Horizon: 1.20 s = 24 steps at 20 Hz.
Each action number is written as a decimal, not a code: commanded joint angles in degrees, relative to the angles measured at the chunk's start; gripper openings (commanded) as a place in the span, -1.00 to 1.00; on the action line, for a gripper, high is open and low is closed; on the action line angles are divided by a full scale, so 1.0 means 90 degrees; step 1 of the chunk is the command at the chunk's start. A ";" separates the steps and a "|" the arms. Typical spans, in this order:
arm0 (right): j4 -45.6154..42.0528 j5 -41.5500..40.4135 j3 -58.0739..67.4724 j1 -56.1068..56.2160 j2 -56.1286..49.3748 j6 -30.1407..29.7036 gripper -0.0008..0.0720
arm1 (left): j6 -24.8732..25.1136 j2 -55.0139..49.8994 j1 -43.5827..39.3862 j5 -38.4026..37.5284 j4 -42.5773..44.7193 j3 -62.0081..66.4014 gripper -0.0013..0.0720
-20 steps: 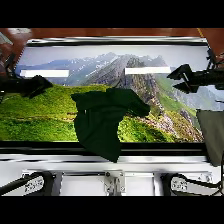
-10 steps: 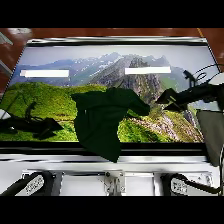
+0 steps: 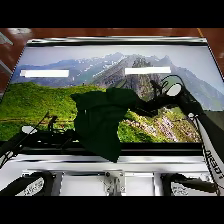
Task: Fold the shirts.
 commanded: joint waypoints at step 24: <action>0.0675 -0.1931 -0.0036 0.1127 -0.1421 0.1241 0.66 | 0.0857 0.0532 -0.0726 0.1399 -0.0991 -0.0070 -0.87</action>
